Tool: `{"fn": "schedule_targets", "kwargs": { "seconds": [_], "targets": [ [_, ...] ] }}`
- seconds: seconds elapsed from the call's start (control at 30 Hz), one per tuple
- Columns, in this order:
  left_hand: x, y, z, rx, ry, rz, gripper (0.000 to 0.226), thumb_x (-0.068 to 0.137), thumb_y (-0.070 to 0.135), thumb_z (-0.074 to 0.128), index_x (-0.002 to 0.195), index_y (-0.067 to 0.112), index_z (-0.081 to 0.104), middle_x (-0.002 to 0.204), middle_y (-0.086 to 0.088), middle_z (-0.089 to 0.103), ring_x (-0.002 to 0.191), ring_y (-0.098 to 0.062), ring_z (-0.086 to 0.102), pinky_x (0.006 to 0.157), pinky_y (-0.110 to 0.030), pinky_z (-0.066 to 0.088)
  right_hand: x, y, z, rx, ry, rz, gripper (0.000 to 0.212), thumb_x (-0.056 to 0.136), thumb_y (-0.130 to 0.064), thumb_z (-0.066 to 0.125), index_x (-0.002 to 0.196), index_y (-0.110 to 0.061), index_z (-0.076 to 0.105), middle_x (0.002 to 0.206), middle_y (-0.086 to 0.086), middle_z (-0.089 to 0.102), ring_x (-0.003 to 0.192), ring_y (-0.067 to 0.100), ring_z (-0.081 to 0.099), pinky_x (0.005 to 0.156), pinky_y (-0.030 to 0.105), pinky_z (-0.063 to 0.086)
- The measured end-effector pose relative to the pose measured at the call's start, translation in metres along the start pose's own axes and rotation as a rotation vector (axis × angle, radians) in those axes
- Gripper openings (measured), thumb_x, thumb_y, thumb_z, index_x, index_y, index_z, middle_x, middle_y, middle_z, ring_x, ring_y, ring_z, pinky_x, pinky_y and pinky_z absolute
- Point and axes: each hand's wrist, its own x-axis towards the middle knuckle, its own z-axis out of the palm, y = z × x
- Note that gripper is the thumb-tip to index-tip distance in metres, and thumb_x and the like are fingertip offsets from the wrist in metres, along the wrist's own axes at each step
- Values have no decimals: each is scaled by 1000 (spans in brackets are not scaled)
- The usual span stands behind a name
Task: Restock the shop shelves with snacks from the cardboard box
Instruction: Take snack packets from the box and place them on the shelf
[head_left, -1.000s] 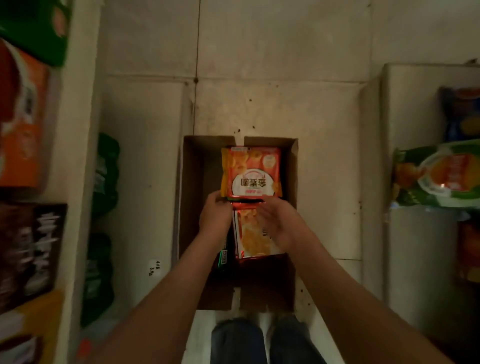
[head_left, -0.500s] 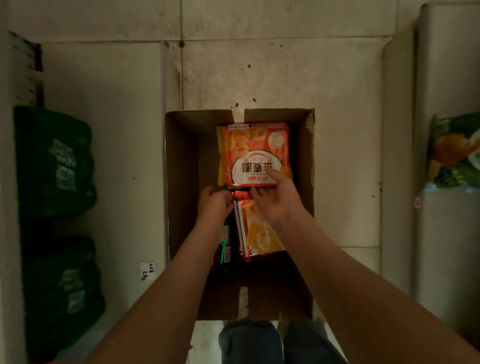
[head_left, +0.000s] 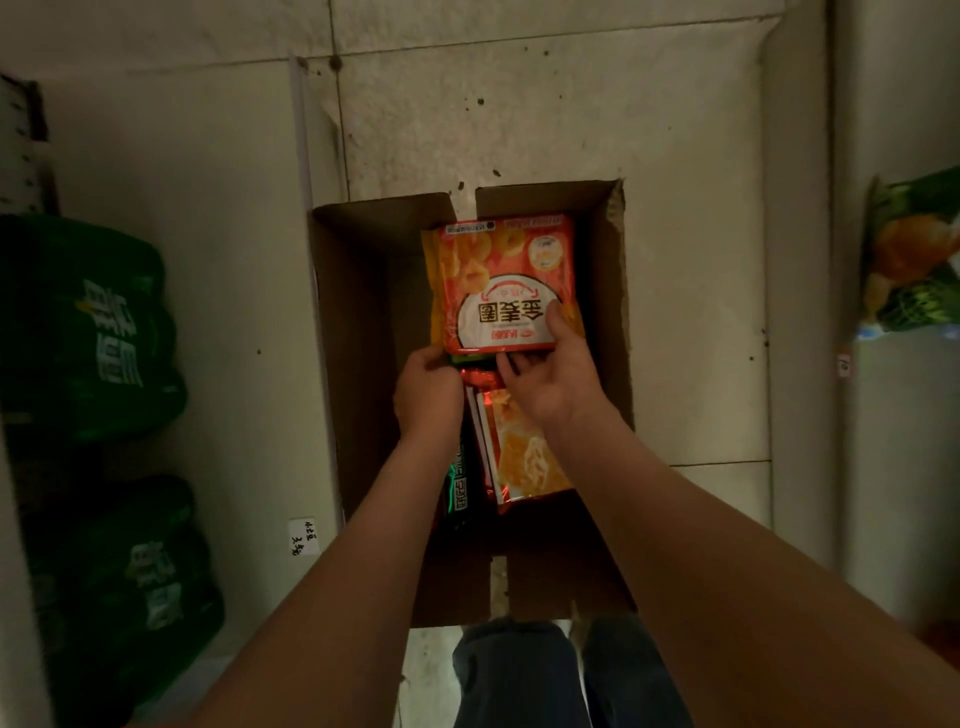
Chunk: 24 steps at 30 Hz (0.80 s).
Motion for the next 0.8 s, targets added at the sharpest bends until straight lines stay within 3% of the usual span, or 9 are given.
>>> {"fn": "schedule_targets", "kwargs": {
  "seconds": [0.13,0.2,0.27,0.33,0.4,0.53,0.7,0.8],
  "targets": [
    [-4,3,4,4,21,11,37,87,10,49,121,25,51,102,1,60,88,-20,63,83,-42,55,-2,3,2,14,6,-7,42,88,-29,63,124,-13,48,112,9,58,123,28,48,93,35,43],
    [-1,6,4,-1,79,20,36,89,13,51,124,21,48,102,0,60,82,-16,60,71,-35,54,-2,5,2,-4,13,-3,46,87,-26,64,128,-12,48,114,9,58,121,26,49,90,32,44],
    [1,9,3,4,170,38,38,91,14,54,127,16,41,92,0,56,71,-12,54,56,-27,45,-2,6,1,-56,20,-2,47,88,-25,64,131,-13,49,111,7,60,107,21,55,78,27,47],
    [1,10,4,21,213,66,42,93,15,54,131,13,36,81,4,48,66,-10,51,52,-25,41,-3,8,0,-106,40,-8,43,89,-24,62,130,-14,51,97,3,63,86,14,57,65,23,44],
    [-1,12,5,28,229,85,45,93,17,55,133,14,34,89,2,52,70,-12,54,55,-26,45,-3,9,0,-149,69,-16,40,90,-24,62,128,-13,53,88,0,62,72,9,54,60,21,43],
    [-7,15,2,108,233,133,44,92,19,54,132,17,36,123,-9,54,100,-26,60,79,-39,54,-9,9,0,-241,95,-44,41,87,-28,65,124,-14,56,85,-1,63,67,7,54,53,18,44],
    [-20,20,-12,151,323,187,38,93,17,49,131,15,44,130,-9,48,109,-27,55,83,-37,49,-27,7,1,-281,131,-78,48,84,-27,68,126,-11,54,93,2,65,71,9,61,53,19,47],
    [-32,22,-20,138,322,146,33,94,21,45,126,16,50,126,-8,50,105,-26,55,87,-39,50,-44,7,-4,-318,160,-80,47,85,-25,68,127,-9,53,88,2,66,61,7,63,45,18,47]
  ]
}}
